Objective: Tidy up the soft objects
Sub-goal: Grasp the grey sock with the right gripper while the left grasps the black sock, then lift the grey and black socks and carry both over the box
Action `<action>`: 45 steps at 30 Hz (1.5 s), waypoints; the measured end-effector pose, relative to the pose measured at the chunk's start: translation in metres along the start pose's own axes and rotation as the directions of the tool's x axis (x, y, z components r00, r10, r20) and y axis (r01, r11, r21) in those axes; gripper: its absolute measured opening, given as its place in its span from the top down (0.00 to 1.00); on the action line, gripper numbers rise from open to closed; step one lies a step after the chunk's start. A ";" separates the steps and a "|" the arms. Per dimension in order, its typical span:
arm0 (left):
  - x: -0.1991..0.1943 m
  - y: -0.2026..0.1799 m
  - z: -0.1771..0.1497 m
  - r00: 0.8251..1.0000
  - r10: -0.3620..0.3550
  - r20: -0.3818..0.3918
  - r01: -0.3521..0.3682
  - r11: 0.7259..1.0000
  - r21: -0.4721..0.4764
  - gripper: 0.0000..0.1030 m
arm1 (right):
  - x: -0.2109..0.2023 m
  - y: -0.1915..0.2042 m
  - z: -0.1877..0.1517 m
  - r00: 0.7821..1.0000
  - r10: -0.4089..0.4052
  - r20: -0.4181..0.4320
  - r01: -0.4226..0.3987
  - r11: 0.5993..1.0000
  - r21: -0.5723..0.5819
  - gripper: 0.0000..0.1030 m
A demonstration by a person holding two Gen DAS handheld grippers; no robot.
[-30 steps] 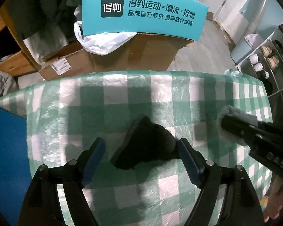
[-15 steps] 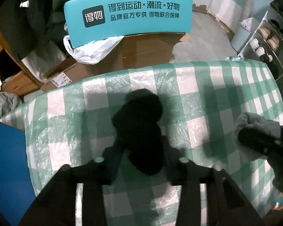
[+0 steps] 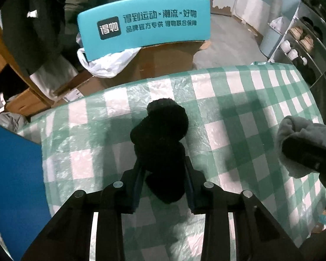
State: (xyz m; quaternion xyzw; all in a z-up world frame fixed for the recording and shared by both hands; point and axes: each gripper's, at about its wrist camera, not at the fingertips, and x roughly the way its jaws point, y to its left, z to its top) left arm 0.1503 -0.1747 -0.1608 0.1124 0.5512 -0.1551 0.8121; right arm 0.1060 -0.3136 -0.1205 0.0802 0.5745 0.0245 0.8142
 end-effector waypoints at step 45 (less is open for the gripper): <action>-0.175 0.052 -0.055 0.973 0.020 0.229 -0.012 0.999 -0.035 0.67 | -0.110 0.076 -0.022 0.968 0.128 0.215 -0.092 0.981 -0.171 0.74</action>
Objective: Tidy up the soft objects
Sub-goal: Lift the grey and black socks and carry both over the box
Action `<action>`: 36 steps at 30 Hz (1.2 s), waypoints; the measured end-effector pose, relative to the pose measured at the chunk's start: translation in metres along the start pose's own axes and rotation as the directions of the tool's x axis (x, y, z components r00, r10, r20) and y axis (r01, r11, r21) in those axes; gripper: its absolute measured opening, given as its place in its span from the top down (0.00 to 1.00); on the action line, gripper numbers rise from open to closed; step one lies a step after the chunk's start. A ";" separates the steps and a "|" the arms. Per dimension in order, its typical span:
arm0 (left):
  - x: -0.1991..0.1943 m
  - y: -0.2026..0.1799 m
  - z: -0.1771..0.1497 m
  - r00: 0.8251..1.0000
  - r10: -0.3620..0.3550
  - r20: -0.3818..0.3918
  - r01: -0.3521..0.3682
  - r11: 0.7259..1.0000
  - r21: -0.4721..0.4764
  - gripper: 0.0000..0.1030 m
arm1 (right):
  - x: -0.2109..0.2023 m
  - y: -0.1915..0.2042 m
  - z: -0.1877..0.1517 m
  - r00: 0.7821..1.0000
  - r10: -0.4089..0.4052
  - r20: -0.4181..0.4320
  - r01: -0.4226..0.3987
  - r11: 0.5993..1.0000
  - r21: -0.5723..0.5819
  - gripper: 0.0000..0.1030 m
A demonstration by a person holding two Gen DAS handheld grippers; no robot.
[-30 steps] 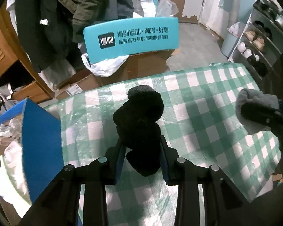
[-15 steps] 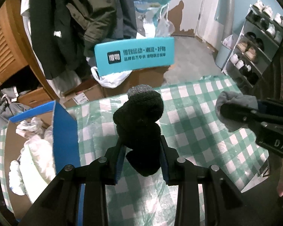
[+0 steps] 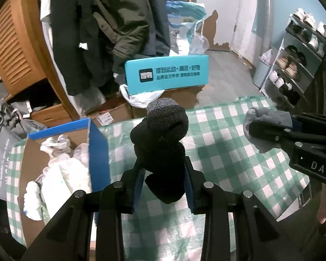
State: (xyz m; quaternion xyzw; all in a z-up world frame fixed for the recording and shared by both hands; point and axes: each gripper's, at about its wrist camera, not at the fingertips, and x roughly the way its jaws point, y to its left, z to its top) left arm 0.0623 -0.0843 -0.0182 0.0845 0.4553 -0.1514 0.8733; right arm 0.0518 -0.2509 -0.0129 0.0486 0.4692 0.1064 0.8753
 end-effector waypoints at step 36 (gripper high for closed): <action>-0.032 0.139 -0.050 0.991 0.130 -0.001 -0.127 0.966 -0.227 0.67 | 0.033 0.154 0.027 0.981 0.182 -0.065 -0.192 0.957 -0.219 0.74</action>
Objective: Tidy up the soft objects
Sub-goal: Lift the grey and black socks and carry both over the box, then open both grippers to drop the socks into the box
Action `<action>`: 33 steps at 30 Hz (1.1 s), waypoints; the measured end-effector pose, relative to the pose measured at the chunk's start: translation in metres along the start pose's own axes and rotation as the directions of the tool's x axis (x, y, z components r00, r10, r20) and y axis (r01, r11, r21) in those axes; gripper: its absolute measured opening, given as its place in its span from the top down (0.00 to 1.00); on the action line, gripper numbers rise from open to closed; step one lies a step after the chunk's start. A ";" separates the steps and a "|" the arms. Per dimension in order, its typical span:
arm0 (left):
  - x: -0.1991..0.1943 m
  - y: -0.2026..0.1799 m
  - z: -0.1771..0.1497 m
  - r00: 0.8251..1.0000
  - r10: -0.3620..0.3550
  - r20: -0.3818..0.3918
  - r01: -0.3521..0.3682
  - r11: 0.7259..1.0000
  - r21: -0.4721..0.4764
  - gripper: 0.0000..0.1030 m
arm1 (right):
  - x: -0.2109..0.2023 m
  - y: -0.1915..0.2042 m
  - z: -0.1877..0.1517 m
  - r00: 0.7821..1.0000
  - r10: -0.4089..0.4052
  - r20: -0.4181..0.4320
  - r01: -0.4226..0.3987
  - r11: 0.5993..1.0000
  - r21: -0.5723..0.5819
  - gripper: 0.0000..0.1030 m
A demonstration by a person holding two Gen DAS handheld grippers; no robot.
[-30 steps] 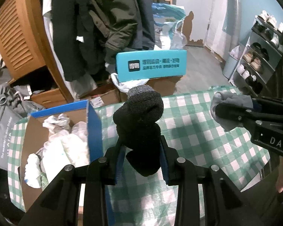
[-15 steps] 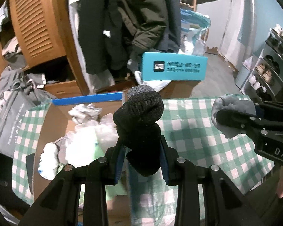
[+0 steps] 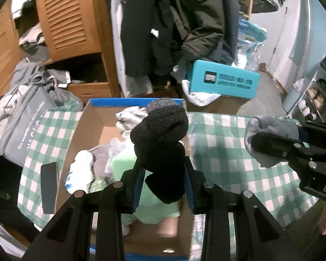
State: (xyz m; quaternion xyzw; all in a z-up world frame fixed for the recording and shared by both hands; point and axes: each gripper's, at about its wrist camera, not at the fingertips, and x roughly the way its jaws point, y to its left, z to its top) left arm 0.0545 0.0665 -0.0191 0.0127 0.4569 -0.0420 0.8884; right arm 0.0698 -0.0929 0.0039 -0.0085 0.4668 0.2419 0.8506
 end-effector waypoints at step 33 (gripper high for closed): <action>0.026 0.089 -0.049 0.984 0.084 -0.159 -0.106 0.986 -0.132 0.62 | 0.075 0.098 -0.015 0.972 0.126 -0.200 -0.151 0.981 -0.118 0.63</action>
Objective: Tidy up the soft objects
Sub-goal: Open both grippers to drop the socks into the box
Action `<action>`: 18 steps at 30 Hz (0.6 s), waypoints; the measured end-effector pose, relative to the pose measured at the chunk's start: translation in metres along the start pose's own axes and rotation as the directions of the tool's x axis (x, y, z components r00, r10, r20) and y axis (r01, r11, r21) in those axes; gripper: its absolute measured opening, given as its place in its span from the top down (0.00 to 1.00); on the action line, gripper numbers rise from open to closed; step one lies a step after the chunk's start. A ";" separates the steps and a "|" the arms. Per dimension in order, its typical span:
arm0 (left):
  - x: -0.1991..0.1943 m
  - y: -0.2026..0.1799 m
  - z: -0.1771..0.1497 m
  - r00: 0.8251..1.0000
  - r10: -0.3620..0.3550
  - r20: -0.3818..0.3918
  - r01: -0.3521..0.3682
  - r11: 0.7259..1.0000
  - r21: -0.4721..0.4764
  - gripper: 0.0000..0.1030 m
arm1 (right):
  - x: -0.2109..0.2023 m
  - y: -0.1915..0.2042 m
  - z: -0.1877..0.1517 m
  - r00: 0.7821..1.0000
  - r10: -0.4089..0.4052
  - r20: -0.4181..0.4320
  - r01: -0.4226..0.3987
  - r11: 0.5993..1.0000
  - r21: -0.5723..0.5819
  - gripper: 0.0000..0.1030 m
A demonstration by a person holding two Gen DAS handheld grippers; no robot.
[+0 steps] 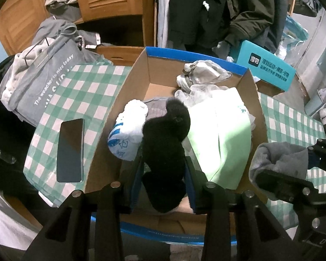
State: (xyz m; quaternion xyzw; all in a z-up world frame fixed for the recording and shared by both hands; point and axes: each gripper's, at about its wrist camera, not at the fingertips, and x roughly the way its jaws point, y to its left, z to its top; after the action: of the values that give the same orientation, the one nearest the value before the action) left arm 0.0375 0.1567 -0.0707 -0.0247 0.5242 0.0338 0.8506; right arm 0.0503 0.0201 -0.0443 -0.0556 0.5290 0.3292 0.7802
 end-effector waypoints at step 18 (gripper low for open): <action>-0.031 -0.003 -0.001 0.997 0.020 0.071 -0.021 1.000 0.009 0.29 | -0.021 -0.017 0.001 0.998 -0.026 0.048 0.023 0.997 0.068 0.40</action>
State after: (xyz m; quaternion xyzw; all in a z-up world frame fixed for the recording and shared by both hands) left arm 0.0229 0.1526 -0.0435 -0.0142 0.4938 0.0409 0.8685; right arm 0.0561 -0.0016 -0.0303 -0.0276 0.5198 0.3029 0.7983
